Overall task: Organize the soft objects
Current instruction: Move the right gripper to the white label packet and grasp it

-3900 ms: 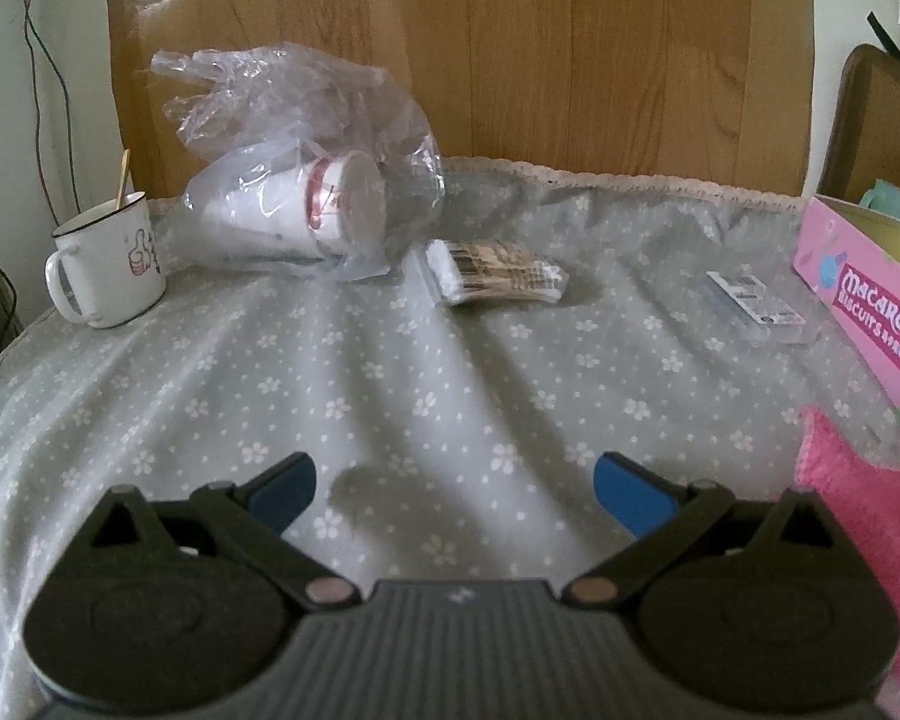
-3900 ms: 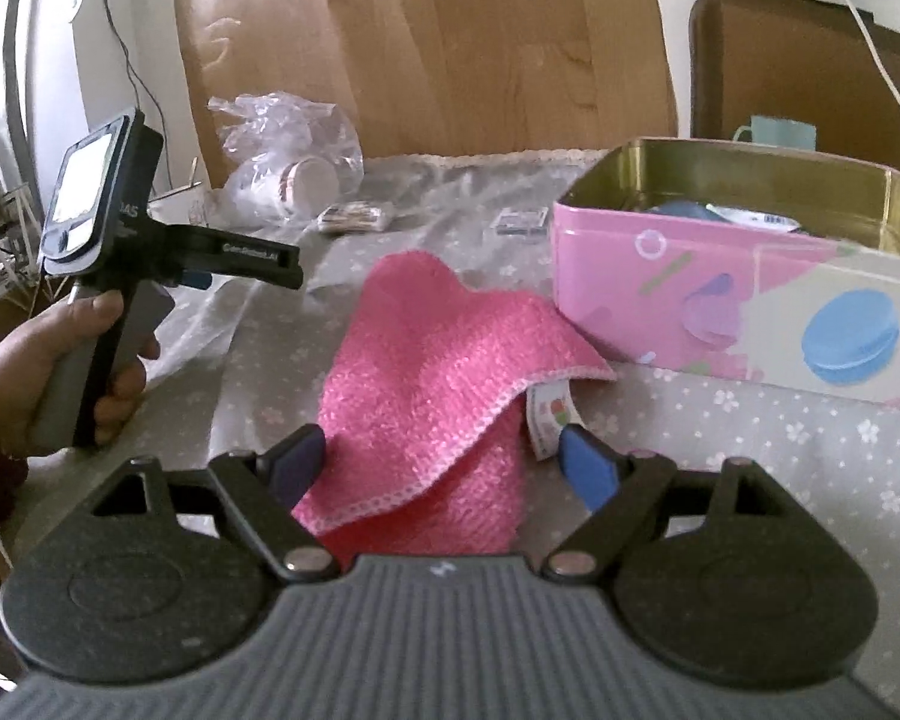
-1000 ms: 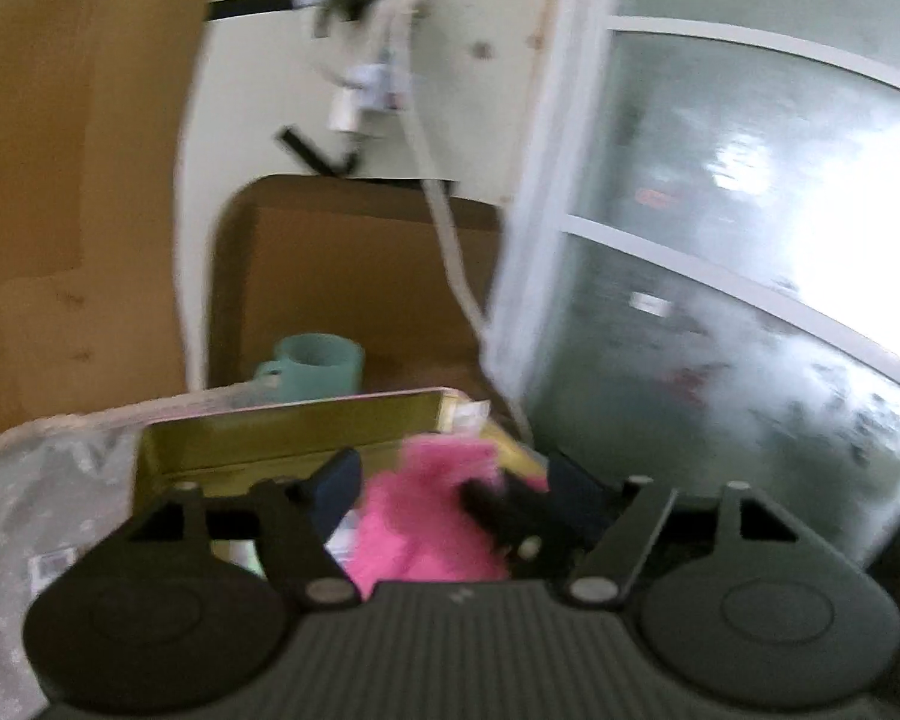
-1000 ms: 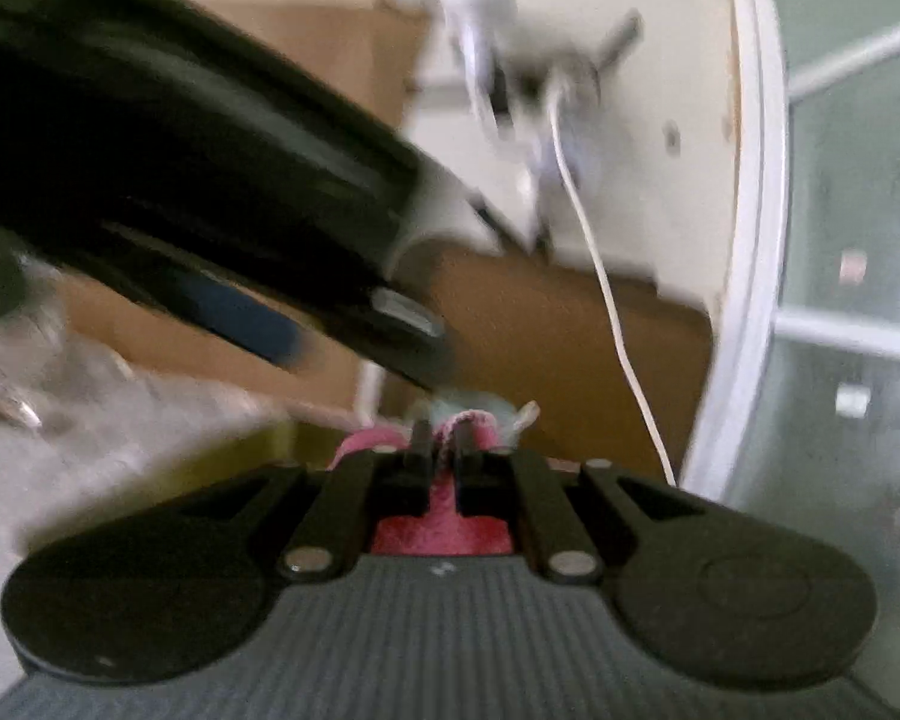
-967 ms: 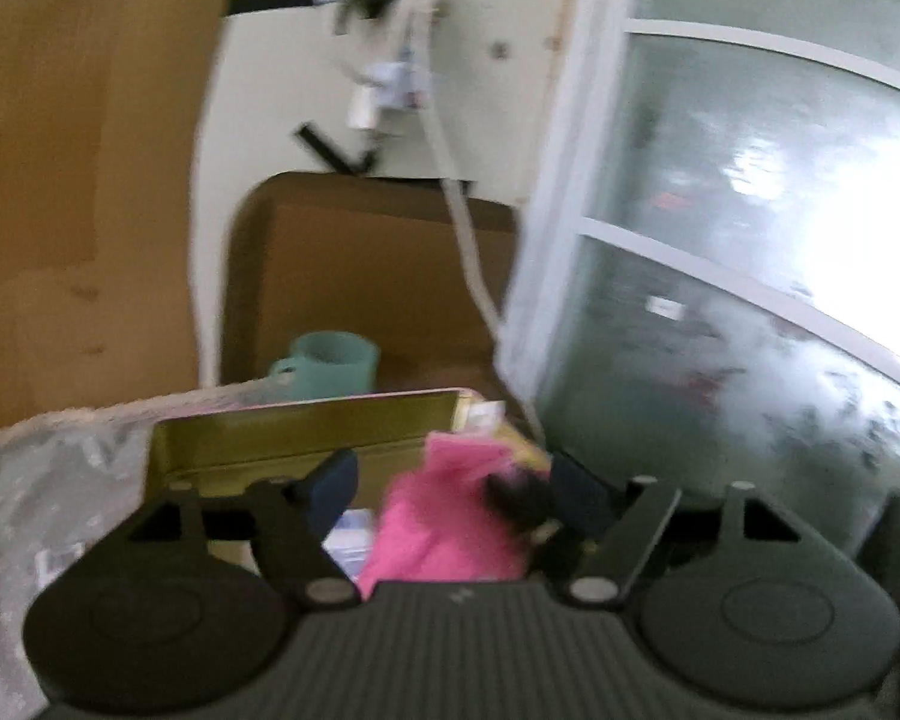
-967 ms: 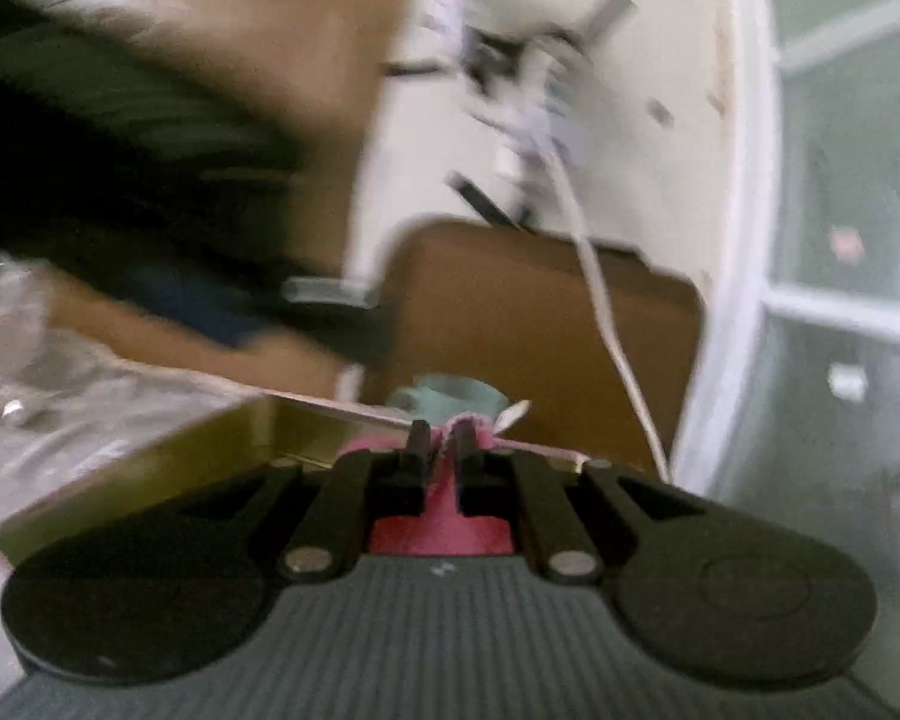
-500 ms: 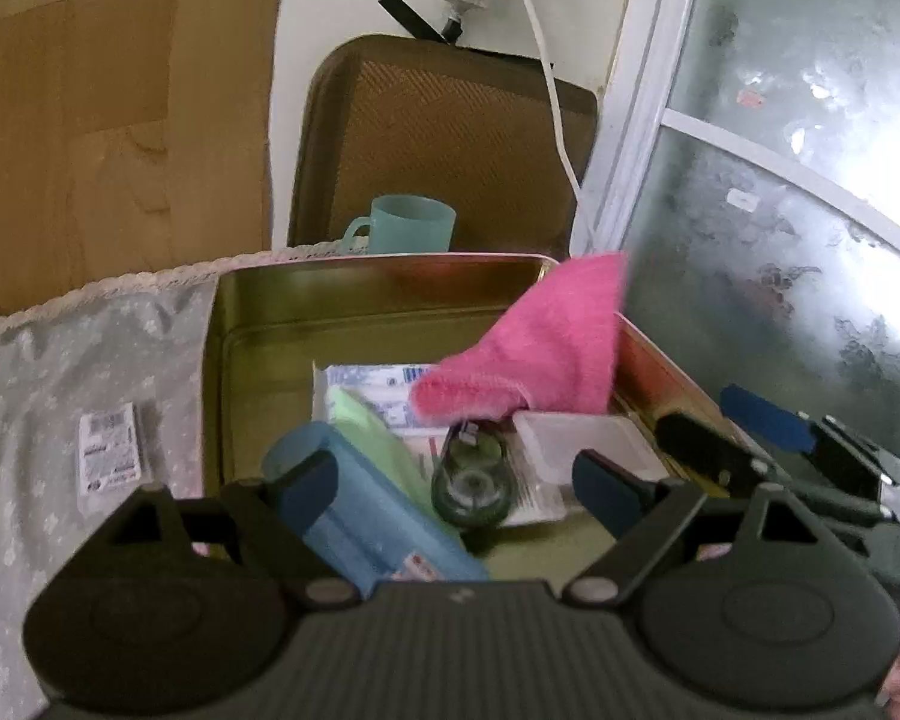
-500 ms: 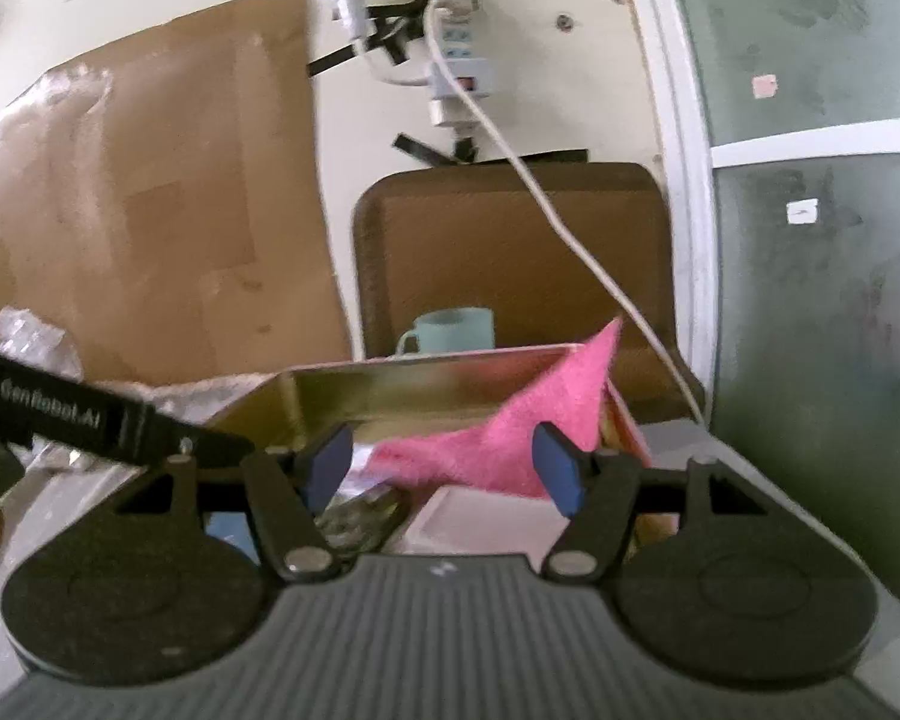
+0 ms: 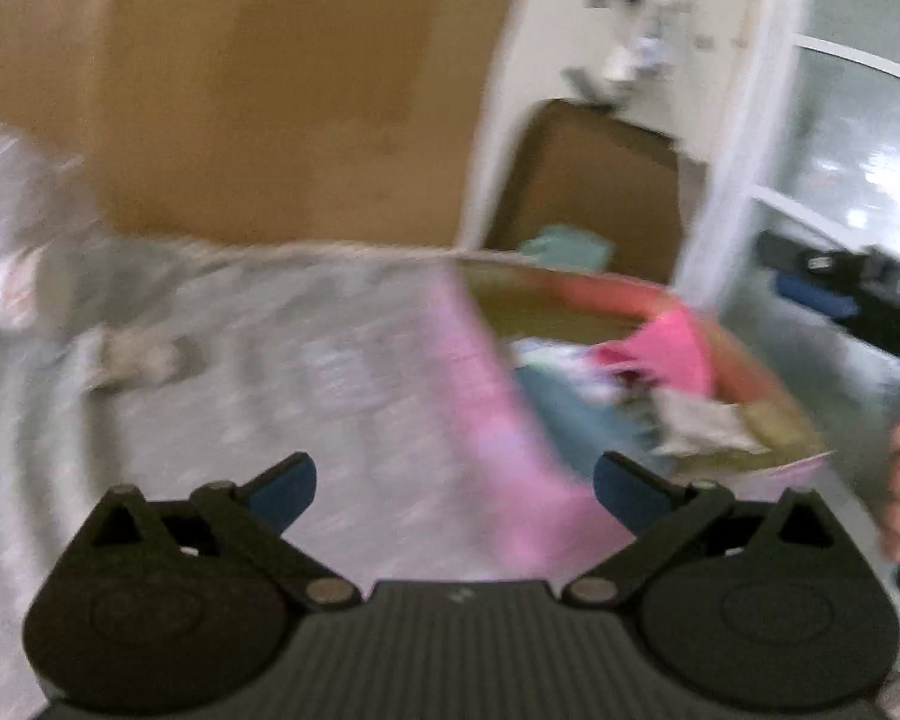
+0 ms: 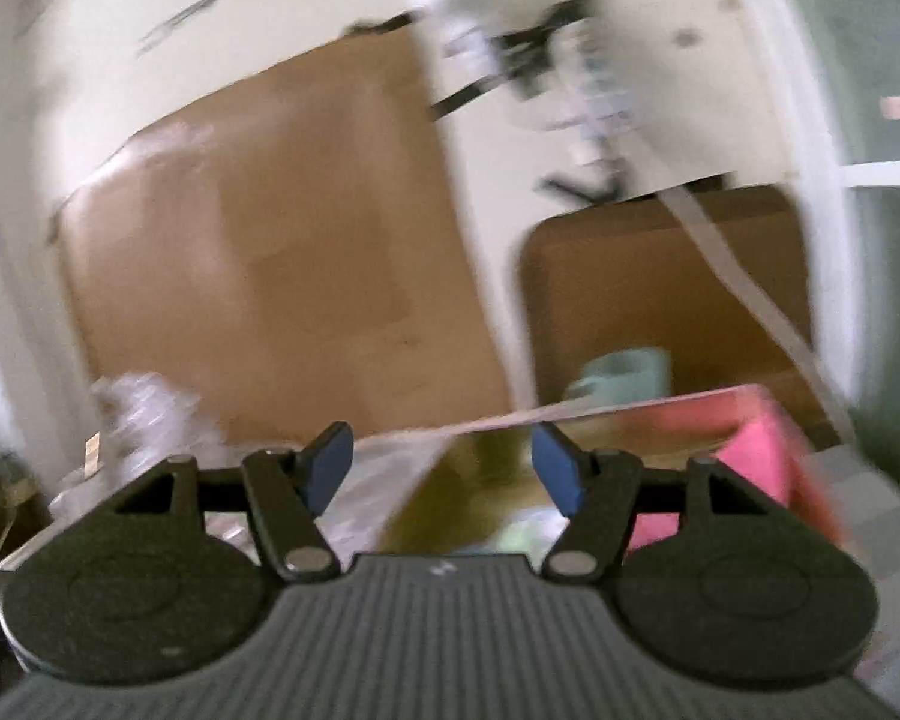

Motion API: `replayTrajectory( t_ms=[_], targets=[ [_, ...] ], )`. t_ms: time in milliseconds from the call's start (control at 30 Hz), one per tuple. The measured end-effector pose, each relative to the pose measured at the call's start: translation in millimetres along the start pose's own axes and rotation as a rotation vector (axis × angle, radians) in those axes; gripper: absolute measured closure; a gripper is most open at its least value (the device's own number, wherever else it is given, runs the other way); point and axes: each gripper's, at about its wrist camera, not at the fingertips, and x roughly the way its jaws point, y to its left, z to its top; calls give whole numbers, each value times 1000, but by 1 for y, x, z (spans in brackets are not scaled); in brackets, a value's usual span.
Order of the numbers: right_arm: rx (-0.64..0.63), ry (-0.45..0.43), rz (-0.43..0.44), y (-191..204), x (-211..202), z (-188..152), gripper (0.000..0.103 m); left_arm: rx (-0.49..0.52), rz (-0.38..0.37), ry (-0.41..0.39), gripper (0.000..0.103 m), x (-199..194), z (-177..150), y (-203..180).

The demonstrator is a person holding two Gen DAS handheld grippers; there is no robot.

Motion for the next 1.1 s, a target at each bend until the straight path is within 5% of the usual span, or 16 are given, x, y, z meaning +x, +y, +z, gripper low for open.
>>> replayTrajectory(
  t_ms=[300,467,700,833,1000,1100],
  targets=[
    [-131,219,163,115,91,-49,34,-144,343,-32,1,-3,-29,124],
    [-214,345,71,151,171,-60,29,-192,308,-62,1,-3,-40,141],
    [-116,545,-191,119,273,-60,28,-157,287,-141,1,-17,-43,132],
    [-141,550,-240,114,280,-66,28,-165,269,-152,1,-18,-43,135],
    [-245,535,-269,127,272,-73,39,-174,264,-151,1,-18,-44,137],
    [-195,510,-333,120,272,-68,37,-162,274,-154,1,-19,-45,134]
  ],
)
